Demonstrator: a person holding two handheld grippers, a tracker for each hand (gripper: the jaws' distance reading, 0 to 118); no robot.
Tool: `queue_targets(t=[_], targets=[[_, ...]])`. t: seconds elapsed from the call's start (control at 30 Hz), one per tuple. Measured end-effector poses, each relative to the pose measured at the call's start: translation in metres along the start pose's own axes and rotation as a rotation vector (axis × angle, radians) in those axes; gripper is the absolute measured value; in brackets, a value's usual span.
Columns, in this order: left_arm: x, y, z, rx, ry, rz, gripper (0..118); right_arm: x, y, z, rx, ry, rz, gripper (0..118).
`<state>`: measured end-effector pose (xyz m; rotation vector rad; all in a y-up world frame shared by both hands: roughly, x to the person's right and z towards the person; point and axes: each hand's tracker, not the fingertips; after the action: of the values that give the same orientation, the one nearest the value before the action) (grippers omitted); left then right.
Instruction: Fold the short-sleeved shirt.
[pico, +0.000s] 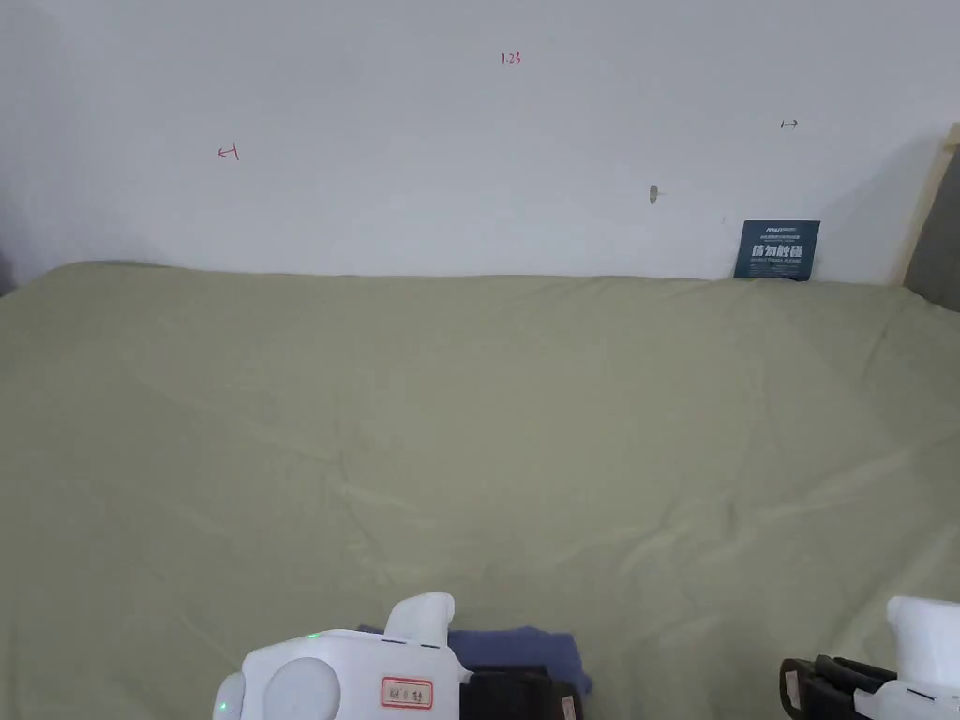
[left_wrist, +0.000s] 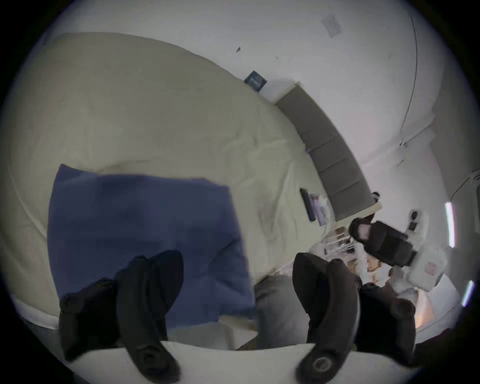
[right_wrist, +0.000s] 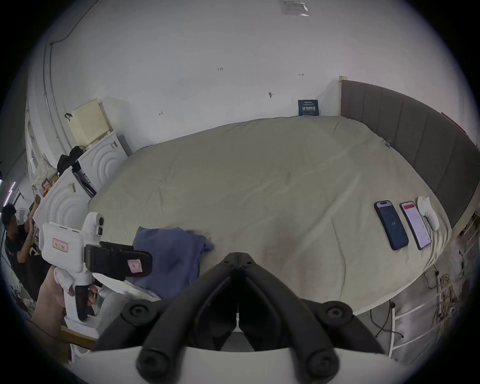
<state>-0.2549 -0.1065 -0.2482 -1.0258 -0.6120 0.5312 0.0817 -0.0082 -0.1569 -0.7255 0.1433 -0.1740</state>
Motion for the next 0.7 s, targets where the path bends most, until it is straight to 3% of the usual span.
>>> queue_targets(t=[0.17, 0.2, 0.23, 0.27, 0.3, 0.33, 0.63, 0.7], targets=[[-0.025, 0.008, 0.018, 0.119, -0.055, 0.089, 88, -0.007, 0.000, -0.004, -0.006, 0.022, 0.012, 1], [-0.033, 0.007, 0.016, 0.106, -0.049, 0.119, 75, -0.009, 0.000, -0.003, -0.008, 0.027, 0.016, 1], [-0.038, 0.003, 0.011, 0.079, -0.041, 0.132, 49, -0.010, -0.001, -0.002, -0.011, 0.031, 0.022, 1], [-0.042, -0.002, 0.004, 0.067, -0.037, 0.120, 15, -0.012, -0.003, -0.001, -0.013, 0.034, 0.028, 1], [-0.045, -0.008, -0.005, 0.050, -0.001, 0.099, 0, -0.013, -0.004, 0.000, -0.012, 0.035, 0.030, 1], [-0.045, -0.017, -0.014, 0.025, 0.071, 0.075, 0, -0.013, -0.005, 0.002, -0.009, 0.036, 0.031, 1], [-0.005, -0.075, -0.079, -0.049, -0.117, 0.150, 0, -0.013, -0.010, -0.010, -0.030, 0.033, 0.019, 1], [0.000, -0.076, -0.081, -0.083, -0.052, 0.153, 0, -0.015, -0.010, -0.015, -0.040, 0.039, 0.025, 1]])
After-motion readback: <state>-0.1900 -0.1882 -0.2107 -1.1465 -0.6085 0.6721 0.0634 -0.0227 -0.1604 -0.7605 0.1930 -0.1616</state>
